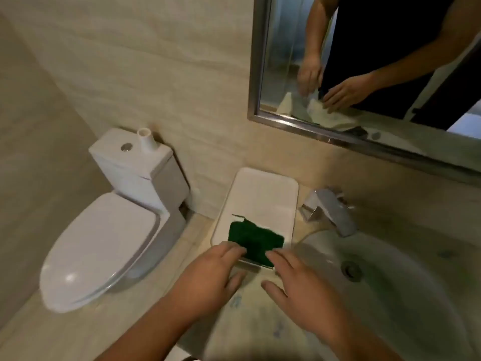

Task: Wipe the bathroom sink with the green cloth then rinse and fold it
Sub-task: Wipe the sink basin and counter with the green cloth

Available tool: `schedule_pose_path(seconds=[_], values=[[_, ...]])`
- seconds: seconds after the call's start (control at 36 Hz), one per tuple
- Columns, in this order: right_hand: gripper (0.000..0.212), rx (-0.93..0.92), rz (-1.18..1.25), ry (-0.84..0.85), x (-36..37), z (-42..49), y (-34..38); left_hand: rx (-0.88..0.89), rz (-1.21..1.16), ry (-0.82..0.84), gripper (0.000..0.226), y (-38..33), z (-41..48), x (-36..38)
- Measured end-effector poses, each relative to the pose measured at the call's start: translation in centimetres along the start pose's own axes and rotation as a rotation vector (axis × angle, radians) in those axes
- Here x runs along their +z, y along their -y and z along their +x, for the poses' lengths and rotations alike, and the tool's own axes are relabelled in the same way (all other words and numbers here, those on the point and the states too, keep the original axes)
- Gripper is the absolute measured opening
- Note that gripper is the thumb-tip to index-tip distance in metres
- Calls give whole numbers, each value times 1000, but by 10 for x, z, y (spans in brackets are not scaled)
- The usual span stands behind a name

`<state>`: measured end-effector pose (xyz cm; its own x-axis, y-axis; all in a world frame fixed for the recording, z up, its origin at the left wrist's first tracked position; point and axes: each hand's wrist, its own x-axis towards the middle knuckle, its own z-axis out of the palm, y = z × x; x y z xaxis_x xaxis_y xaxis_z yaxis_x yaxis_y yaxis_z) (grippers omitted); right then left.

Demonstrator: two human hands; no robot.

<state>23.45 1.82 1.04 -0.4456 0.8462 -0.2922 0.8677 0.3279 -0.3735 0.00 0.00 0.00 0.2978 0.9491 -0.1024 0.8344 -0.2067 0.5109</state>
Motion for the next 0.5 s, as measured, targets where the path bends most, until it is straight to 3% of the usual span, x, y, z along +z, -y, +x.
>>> schedule_pose_path(seconds=[0.25,0.5], values=[[48,-81,-100,-164,49,78,-37,276,202,-54,34,68,77,44],[39,-22,-188,-177,68,108,-50,323,298,26,30,92,110,79]])
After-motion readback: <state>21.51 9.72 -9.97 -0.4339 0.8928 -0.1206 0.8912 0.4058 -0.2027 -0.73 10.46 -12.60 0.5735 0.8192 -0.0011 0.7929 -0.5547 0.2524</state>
